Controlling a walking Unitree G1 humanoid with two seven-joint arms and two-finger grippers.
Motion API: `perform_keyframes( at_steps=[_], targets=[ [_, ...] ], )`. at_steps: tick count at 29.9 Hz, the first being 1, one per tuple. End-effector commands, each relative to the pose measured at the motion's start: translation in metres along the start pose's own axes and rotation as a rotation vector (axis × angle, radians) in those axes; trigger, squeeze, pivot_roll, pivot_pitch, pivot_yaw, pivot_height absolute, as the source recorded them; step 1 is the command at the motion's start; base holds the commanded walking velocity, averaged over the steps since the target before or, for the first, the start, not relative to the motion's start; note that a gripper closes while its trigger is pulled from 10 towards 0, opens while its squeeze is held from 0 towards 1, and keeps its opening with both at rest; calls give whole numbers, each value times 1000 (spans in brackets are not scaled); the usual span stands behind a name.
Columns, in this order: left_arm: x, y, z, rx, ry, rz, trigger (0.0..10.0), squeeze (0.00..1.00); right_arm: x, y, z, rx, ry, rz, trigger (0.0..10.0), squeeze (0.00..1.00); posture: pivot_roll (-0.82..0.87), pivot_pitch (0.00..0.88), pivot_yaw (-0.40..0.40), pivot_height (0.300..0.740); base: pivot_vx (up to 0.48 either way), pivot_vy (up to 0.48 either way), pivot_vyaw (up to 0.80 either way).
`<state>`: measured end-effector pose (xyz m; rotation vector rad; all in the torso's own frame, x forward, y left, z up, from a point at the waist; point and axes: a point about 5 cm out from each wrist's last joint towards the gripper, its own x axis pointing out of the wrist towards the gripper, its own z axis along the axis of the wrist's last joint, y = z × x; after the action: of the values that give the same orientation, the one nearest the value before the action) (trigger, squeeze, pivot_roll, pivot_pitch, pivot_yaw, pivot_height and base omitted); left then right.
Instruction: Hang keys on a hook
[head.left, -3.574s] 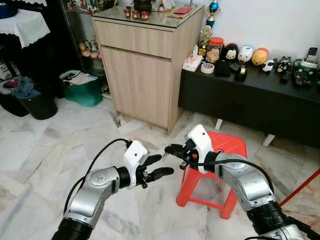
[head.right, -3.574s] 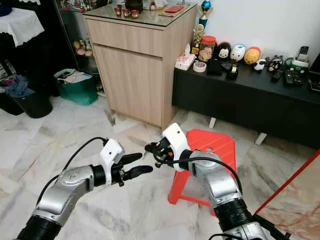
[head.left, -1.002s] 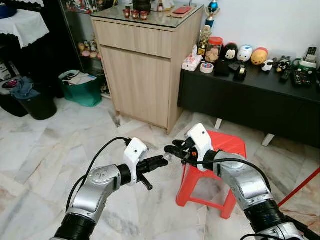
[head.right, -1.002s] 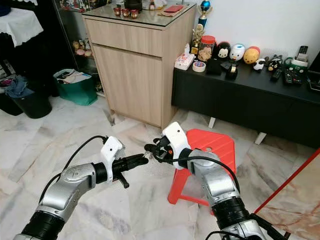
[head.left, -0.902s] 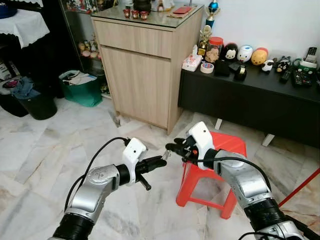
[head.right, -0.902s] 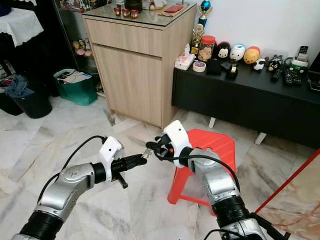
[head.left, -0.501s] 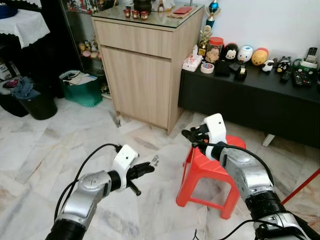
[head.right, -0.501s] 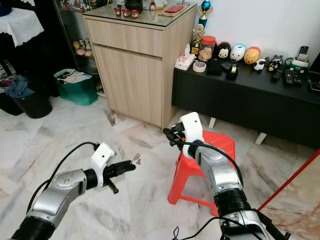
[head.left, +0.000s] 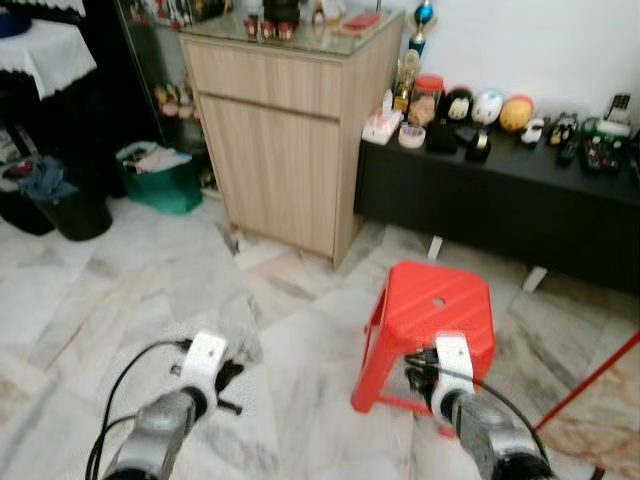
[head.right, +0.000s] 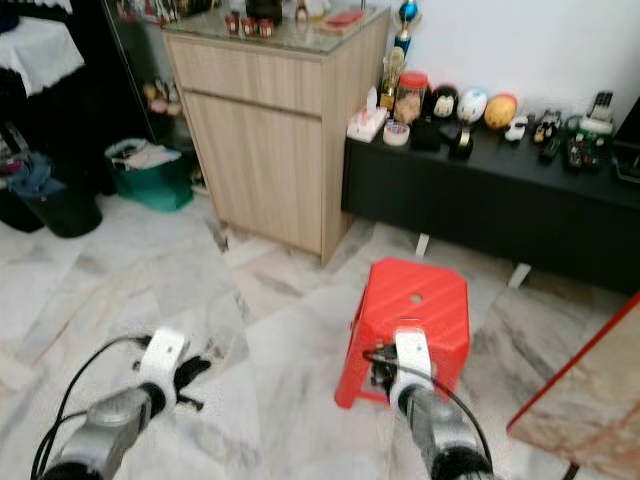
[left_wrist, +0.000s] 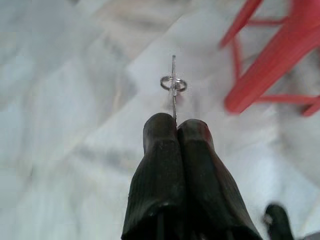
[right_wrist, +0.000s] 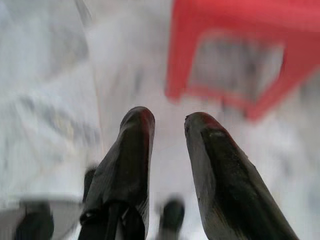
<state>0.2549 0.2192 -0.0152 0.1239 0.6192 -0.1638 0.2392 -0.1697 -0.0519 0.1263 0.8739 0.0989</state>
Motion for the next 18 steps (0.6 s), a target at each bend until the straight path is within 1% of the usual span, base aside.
perform_keyframes(
  at_steps=[1, 2, 4, 5, 6, 8, 10, 11, 15, 18],
  targets=[
    [-7, 5, -30, -57, 95, 71, 10000, 0, -2, -2, -22, 15, 58, -38, 10000, 0, 46, 6, -13, 740, 0, 0, 0],
    [-10, 5, -44, -84, 142, 99, 10000, 0, -4, -4, -34, 13, 96, -57, 10000, 0, 47, 6, -14, 740, 0, 0, 0],
    [-15, 5, -56, -110, 169, 124, 10000, 0, -5, -4, -41, 28, 104, -57, 10000, 0, 48, 6, -16, 740, 0, 0, 0],
    [-20, 5, -69, -155, 201, 151, 10000, 0, -6, -6, -47, 28, 119, -77, 10000, 0, 38, 5, -21, 740, 0, 0, 0],
    [-25, 4, -80, -166, 242, 167, 10000, 0, -8, -9, -54, 57, 138, -98, 10000, 0, 35, 2, -25, 740, 0, 0, 0],
    [-27, 4, -84, -163, 257, 174, 10000, 0, -9, -10, -57, 69, 144, -105, 10000, 0, 39, 2, -29, 740, 0, 0, 0],
    [-34, 0, -100, -192, 300, 192, 10000, 0, -15, -18, -72, 73, 196, -145, 10000, 0, 50, 0, -36, 740, 0, 0, 0],
    [-34, 0, -100, -192, 300, 192, 10000, 0, -15, -18, -72, 73, 196, -145, 10000, 0, 50, 0, -36, 740, 0, 0, 0],
    [-39, -3, -111, -211, 340, 214, 10000, 0, -16, -20, -76, 68, 202, -157, 10000, 0, 48, 0, -34, 740, 0, 0, 0],
    [-42, -7, -117, -210, 357, 215, 10000, 0, -15, -18, -74, 66, 190, -161, 10000, 0, 40, 0, -27, 740, 0, 0, 0]
  ],
)
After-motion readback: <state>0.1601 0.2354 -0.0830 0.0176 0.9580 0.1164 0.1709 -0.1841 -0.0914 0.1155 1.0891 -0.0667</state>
